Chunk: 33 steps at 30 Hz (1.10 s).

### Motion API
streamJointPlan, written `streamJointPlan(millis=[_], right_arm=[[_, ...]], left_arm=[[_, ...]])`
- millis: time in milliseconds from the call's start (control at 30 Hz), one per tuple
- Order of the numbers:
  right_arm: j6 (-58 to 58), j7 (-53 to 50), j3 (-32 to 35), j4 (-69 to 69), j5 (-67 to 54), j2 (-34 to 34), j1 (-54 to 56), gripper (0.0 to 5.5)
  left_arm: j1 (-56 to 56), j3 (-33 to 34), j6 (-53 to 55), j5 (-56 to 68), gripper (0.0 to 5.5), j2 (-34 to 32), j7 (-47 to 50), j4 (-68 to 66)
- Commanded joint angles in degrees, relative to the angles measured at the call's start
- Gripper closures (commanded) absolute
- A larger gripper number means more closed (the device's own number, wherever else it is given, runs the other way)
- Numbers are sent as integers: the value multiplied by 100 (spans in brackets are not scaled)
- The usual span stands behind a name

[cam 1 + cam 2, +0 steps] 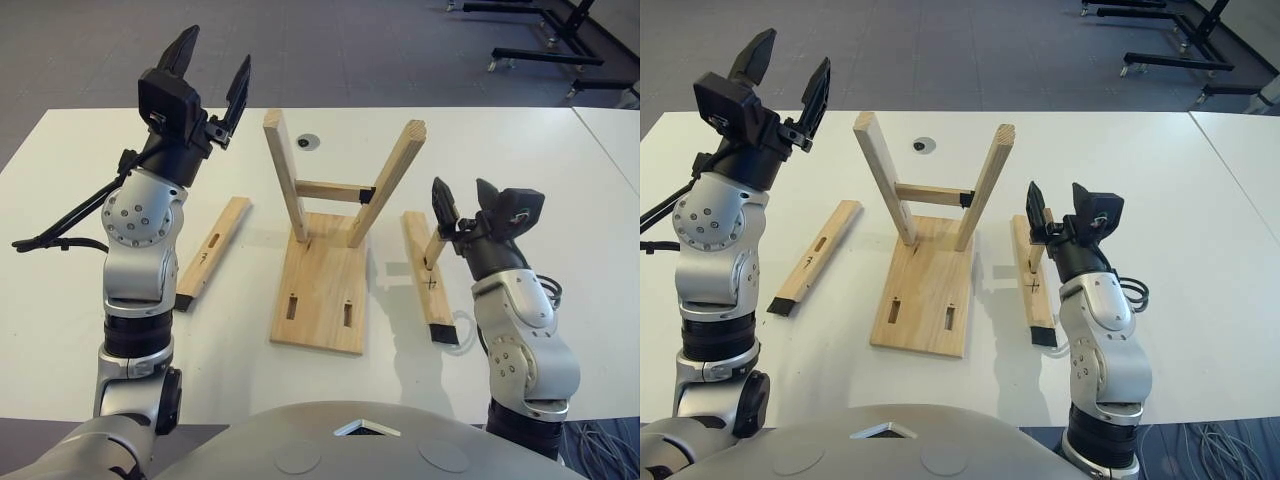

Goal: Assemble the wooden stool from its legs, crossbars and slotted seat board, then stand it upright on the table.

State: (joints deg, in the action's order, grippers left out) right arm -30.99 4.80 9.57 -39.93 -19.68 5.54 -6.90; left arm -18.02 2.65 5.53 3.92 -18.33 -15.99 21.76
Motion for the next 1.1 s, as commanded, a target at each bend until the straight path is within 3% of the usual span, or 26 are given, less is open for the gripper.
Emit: streamJointPlan(millis=[33, 400, 733, 967, 1100], right_arm=[[-71, -94, 80, -80, -110, 51, 281, 186], [-758, -1061, -202, 147, 730, 137, 1218, 186], [-1394, -1207, -459, 8, 1092, 184, 1880, 186], [-1546, -910, -798, 1516, 1469, 479, 1033, 186], [-1499, -767, -695, 1613, 1402, 455, 1023, 186]], left_arm=[[84, 1, -23, -50, 249, 12, 32, -17], [48, -43, -100, -79, 249, 81, 69, -108], [113, -63, -110, -148, 249, 158, 138, -39], [84, -137, -135, -140, 249, 206, 105, -93], [90, -87, -131, -136, 249, 175, 113, -87]])
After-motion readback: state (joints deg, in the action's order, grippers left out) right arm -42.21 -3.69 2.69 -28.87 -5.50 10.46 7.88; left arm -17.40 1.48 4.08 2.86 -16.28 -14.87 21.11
